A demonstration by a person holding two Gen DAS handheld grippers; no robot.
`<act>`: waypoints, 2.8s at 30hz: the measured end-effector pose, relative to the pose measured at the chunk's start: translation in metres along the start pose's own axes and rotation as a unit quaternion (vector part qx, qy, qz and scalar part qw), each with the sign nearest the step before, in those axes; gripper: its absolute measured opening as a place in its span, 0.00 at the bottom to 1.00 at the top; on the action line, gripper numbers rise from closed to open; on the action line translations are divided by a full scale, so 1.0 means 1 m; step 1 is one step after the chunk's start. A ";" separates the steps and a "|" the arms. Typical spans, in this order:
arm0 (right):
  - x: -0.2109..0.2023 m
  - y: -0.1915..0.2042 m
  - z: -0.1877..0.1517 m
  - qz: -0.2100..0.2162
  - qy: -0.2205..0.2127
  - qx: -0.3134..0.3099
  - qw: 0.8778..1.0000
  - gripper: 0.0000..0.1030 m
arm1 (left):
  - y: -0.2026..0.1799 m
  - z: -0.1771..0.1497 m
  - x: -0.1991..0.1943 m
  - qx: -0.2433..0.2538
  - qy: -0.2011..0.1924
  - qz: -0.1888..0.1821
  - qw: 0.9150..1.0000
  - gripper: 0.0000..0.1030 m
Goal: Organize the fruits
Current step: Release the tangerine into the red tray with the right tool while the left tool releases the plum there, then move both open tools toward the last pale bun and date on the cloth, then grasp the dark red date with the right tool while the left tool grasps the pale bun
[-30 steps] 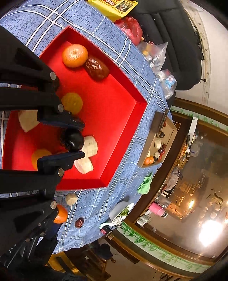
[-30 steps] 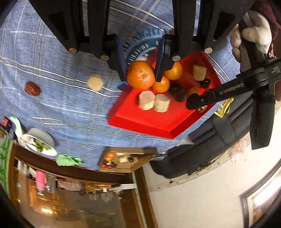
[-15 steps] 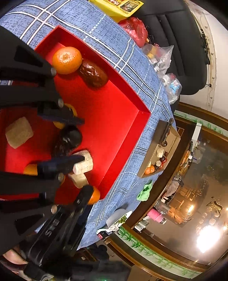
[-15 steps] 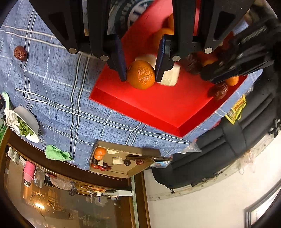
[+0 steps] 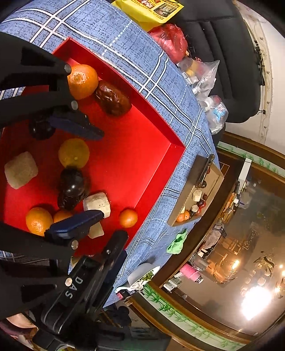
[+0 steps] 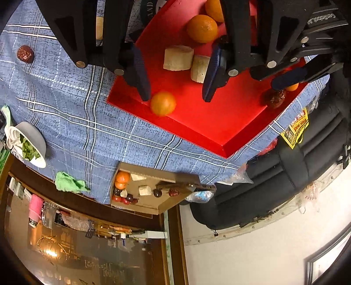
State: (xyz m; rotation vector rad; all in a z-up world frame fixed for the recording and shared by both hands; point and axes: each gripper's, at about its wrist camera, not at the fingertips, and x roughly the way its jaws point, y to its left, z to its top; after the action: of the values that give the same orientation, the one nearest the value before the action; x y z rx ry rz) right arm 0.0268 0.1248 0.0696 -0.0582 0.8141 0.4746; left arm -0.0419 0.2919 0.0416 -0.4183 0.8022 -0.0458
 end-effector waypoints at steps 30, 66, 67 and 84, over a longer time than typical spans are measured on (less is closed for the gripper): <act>-0.110 -0.095 -0.093 -0.040 -0.049 0.110 0.992 0.63 | -0.137 -0.048 -0.041 0.190 -0.041 0.065 0.979 0.76; -0.020 -0.082 -0.080 -0.046 0.051 0.046 0.997 0.32 | -0.087 -0.025 -0.029 0.078 -0.029 0.032 0.996 0.78; -0.022 -0.084 -0.081 -0.043 0.051 0.049 0.997 0.32 | -0.088 -0.025 -0.029 0.080 -0.028 0.031 0.996 0.78; -0.116 -0.209 -0.102 -0.065 -0.021 0.167 0.984 0.62 | -0.153 -0.053 0.005 0.156 0.029 -0.025 0.987 0.77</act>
State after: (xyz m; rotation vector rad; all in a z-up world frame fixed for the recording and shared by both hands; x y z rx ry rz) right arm -0.0216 -0.1302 0.0549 0.2070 0.8328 0.2106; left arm -0.0585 0.1318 0.0637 -0.1410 0.8249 -0.2288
